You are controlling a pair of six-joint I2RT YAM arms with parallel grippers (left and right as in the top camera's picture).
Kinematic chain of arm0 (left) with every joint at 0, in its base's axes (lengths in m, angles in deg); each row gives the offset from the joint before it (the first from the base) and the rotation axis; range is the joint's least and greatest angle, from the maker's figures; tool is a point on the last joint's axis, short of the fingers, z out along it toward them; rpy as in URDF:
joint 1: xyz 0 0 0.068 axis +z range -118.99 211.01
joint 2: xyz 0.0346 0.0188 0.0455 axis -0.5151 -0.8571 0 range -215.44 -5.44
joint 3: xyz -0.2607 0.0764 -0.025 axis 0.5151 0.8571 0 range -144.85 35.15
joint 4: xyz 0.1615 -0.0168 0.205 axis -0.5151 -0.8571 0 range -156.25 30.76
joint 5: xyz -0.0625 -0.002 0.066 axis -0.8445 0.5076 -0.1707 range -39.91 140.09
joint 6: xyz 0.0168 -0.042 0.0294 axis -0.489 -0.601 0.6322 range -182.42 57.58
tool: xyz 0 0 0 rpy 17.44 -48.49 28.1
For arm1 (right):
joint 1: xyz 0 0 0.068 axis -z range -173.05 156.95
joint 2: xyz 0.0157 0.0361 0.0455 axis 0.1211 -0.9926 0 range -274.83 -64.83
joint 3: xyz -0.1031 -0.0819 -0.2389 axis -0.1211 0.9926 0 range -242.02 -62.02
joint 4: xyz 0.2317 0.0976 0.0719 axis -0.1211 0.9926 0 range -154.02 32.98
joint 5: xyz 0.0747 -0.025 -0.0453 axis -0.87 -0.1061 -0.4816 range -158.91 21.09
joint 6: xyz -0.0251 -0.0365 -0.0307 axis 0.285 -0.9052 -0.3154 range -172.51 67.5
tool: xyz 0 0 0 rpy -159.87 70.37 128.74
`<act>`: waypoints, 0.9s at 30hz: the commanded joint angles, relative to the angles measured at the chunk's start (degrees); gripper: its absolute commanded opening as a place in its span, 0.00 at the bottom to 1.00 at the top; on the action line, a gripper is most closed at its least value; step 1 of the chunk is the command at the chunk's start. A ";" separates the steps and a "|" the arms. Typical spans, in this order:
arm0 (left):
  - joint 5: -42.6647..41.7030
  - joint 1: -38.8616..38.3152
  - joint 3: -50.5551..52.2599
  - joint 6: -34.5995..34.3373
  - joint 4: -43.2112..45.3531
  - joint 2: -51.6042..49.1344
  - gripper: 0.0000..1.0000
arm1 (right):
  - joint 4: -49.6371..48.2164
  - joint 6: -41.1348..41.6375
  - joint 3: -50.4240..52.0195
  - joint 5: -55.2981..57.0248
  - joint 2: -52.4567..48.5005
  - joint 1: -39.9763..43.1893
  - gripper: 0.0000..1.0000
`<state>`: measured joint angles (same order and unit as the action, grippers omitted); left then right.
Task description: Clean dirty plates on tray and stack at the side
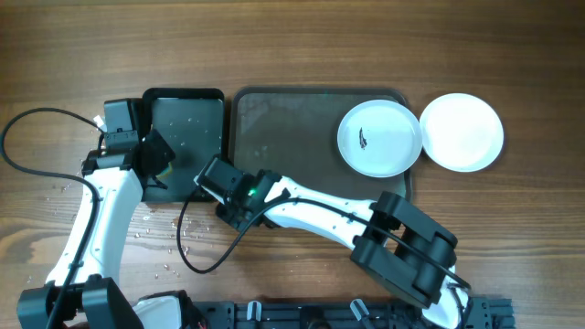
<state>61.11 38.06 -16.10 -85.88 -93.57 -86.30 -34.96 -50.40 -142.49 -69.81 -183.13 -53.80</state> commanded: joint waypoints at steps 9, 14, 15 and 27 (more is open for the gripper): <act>-0.07 0.26 0.04 -1.01 0.22 0.83 0.05 | 1.25 1.07 0.35 0.92 -1.33 -2.12 0.24; -0.09 0.26 0.04 -1.01 0.20 0.83 0.05 | 1.60 0.92 0.35 0.98 -1.36 -3.15 0.19; -0.07 0.26 0.04 -1.01 0.20 0.83 0.05 | 1.62 0.92 0.35 0.98 -1.36 -3.15 0.18; -0.09 0.26 0.04 -1.01 0.22 0.83 0.04 | 1.42 0.70 0.35 1.14 -3.30 -3.15 0.25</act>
<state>60.96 38.06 -16.10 -85.88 -93.59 -86.30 -33.60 -49.76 -142.51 -67.08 -183.50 -56.11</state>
